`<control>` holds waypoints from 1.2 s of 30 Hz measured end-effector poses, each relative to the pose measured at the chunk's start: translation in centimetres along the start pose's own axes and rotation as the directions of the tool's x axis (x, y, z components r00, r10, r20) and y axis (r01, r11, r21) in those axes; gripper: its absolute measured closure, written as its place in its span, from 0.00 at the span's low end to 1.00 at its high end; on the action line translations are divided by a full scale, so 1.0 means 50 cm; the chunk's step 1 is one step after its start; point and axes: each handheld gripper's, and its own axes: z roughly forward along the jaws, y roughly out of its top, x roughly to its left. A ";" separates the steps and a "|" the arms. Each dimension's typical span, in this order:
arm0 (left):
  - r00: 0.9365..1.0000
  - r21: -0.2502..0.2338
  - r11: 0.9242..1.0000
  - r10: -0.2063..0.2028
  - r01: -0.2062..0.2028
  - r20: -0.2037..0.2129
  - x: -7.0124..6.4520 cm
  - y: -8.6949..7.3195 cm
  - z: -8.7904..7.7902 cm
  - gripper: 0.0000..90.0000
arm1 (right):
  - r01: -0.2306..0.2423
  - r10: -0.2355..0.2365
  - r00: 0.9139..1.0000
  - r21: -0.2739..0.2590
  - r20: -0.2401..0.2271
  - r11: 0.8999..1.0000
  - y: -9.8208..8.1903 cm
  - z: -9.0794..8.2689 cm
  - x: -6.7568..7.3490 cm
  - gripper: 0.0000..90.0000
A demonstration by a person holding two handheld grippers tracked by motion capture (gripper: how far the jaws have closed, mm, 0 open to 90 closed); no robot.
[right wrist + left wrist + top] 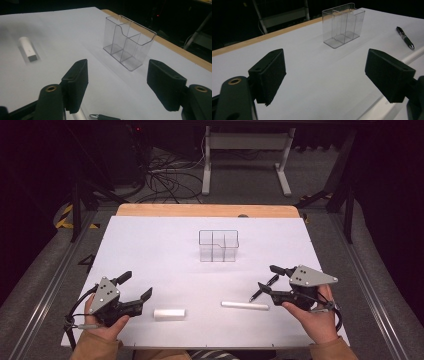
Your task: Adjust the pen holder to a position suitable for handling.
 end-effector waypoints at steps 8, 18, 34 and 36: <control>1.000 -0.003 1.000 -0.002 0.002 -0.002 0.000 0.001 -0.001 0.20 | 0.049 -0.045 0.994 0.036 -0.101 0.998 0.044 0.020 -0.013 0.40; 1.000 -0.003 1.000 -0.001 0.001 -0.003 0.001 0.001 -0.001 0.20 | 0.035 -0.029 0.994 0.061 -0.108 0.998 0.075 0.044 -0.030 0.39; 1.000 -0.001 1.000 -0.004 0.004 -0.004 0.003 0.001 -0.001 0.20 | 0.059 -0.049 0.994 0.095 -0.096 0.994 0.124 0.105 -0.058 0.45; 1.000 -0.003 1.000 -0.003 0.003 -0.006 0.004 0.000 -0.001 0.20 | 0.063 -0.054 0.994 0.097 -0.093 0.993 0.126 0.107 -0.059 0.45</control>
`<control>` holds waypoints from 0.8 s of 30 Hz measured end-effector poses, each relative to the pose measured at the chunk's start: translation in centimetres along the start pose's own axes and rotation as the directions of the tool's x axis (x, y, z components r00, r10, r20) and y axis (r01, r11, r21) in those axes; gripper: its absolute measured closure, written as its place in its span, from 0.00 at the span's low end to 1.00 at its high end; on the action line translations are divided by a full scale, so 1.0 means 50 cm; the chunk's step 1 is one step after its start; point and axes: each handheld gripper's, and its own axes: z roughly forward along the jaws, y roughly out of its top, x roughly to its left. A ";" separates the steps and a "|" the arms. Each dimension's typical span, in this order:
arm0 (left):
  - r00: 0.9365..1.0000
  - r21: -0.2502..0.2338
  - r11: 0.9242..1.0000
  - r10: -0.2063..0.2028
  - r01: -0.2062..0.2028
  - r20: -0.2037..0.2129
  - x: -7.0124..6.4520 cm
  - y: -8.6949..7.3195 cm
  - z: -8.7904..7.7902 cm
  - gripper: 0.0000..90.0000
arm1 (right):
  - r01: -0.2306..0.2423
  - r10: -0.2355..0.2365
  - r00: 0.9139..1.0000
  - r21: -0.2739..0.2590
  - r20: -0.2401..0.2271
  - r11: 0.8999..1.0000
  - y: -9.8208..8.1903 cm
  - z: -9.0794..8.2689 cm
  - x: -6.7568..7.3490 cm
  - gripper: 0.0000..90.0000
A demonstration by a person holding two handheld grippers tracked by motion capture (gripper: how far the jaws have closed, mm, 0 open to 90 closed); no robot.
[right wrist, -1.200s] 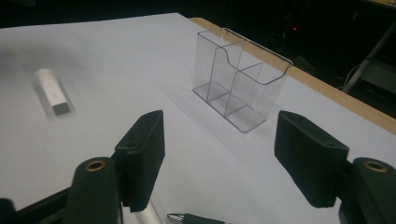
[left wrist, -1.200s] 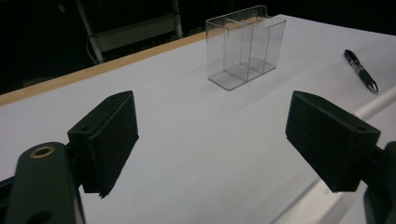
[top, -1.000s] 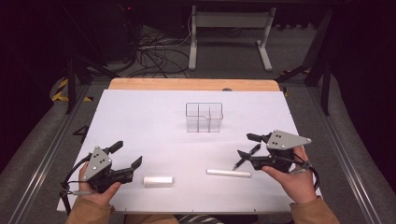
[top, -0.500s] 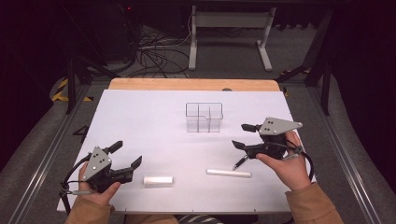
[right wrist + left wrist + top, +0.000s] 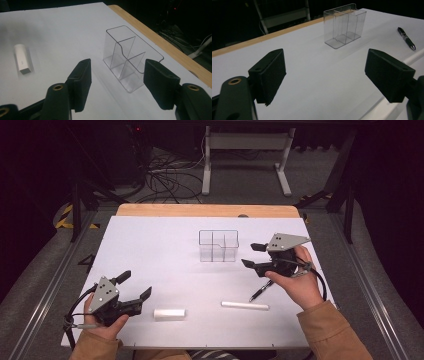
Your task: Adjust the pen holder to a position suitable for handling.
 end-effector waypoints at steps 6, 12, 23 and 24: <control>1.000 -0.001 1.000 0.000 0.000 0.000 0.000 0.000 0.000 0.20 | 0.022 -0.022 1.000 0.006 -0.008 1.000 0.009 0.009 0.001 0.47; 1.000 -0.001 1.000 0.003 -0.003 0.000 0.000 0.000 0.000 0.20 | 0.071 -0.069 0.997 0.050 -0.029 0.996 0.033 0.023 -0.013 0.48; 1.000 0.001 1.000 -0.007 0.007 0.003 0.002 -0.002 -0.001 0.20 | 0.174 -0.157 0.982 0.178 -0.105 0.969 0.052 0.086 -0.044 0.56; 1.000 0.000 1.000 -0.007 0.007 0.003 0.002 -0.001 -0.001 0.20 | 0.176 -0.156 0.981 0.182 -0.117 0.967 0.053 0.094 -0.047 0.56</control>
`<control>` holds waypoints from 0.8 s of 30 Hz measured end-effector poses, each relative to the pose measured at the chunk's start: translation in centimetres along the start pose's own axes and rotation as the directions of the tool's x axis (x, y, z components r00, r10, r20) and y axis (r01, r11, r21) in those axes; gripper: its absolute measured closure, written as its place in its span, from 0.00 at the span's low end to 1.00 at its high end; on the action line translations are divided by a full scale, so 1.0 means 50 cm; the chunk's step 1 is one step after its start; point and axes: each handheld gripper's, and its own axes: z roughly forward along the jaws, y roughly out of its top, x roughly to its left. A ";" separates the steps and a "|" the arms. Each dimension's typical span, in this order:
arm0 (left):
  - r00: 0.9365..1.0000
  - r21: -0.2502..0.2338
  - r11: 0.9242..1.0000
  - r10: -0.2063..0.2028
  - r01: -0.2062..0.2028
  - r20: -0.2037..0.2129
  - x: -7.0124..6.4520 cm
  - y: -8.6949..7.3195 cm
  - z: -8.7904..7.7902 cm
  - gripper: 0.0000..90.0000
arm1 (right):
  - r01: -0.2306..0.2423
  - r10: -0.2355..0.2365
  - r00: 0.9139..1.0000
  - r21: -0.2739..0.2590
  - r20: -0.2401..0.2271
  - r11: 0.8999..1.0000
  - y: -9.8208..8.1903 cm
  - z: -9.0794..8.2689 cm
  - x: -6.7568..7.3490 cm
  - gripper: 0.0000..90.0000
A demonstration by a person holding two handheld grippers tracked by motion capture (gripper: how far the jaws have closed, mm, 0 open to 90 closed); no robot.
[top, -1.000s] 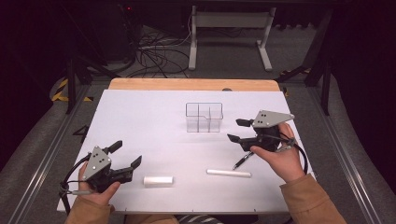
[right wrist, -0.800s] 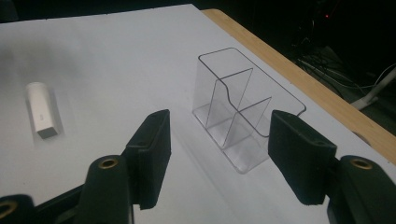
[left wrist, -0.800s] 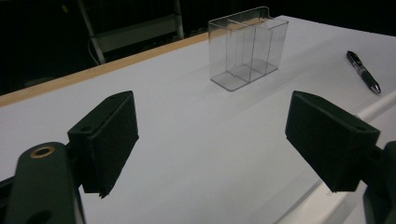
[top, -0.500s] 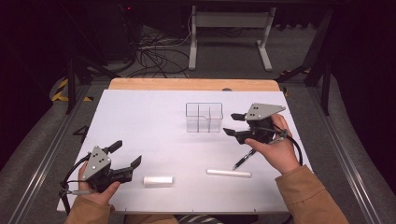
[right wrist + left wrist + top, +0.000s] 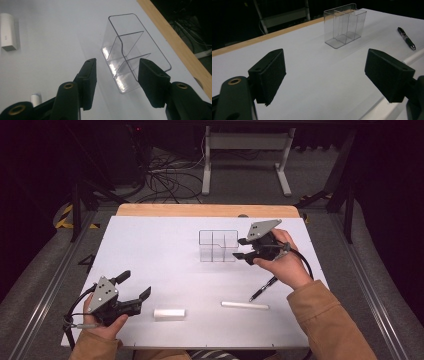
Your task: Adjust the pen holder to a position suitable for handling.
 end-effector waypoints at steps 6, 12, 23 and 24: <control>1.000 0.001 1.000 -0.002 0.002 0.001 0.002 -0.001 0.001 0.20 | 0.032 -0.031 0.999 0.052 -0.035 0.998 0.015 0.044 -0.020 0.58; 1.000 0.000 1.000 0.000 0.000 0.001 0.004 -0.001 0.000 0.20 | 0.064 -0.059 0.997 0.104 -0.046 0.992 0.033 0.086 -0.034 0.61; 1.000 0.002 1.000 -0.005 0.005 0.003 0.006 -0.003 0.000 0.20 | 0.092 -0.081 0.994 0.150 -0.078 0.984 0.048 0.145 -0.052 0.67; 1.000 0.002 1.000 -0.003 0.003 0.001 0.006 -0.003 -0.001 0.20 | 0.096 -0.084 0.993 0.156 -0.080 0.983 0.049 0.152 -0.051 0.68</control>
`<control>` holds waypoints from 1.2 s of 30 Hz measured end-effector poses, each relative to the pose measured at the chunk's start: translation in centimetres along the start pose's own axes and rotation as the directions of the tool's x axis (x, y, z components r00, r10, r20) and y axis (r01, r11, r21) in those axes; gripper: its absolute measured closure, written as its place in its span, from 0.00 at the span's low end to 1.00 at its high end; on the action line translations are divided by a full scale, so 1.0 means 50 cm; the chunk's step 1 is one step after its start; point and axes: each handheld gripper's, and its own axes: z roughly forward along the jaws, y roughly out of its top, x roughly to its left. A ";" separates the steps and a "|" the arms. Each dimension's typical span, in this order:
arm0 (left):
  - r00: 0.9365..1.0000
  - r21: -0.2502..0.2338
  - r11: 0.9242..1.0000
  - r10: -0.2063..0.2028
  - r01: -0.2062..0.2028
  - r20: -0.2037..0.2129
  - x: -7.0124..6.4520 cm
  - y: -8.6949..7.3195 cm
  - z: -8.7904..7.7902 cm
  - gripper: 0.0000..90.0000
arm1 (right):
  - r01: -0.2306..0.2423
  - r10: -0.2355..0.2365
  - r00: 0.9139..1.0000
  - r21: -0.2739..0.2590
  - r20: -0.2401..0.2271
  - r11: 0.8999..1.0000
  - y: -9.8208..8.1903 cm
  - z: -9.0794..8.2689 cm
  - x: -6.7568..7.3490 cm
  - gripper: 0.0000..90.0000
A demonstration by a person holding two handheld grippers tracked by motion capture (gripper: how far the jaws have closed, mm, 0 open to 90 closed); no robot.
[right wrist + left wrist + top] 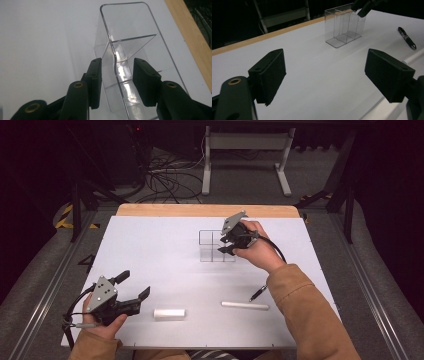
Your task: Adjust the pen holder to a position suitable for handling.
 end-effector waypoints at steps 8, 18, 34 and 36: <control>1.000 0.000 1.000 -0.001 0.001 -0.001 0.002 -0.002 0.000 0.20 | 0.025 -0.023 0.999 0.050 -0.040 0.998 0.008 0.042 -0.006 0.73; 1.000 0.002 1.000 -0.001 0.001 0.001 0.002 -0.002 -0.001 0.20 | 0.049 -0.043 0.997 0.091 -0.068 0.995 0.012 0.064 -0.005 0.85; 1.000 0.001 1.000 -0.006 0.006 -0.002 0.004 -0.003 -0.002 0.20 | 0.078 -0.071 0.989 0.045 -0.133 0.996 0.027 0.040 0.007 0.99; 1.000 0.000 1.000 -0.005 0.005 -0.001 0.004 -0.002 -0.002 0.20 | 0.100 -0.096 0.985 0.016 -0.144 0.995 0.037 0.020 0.022 0.99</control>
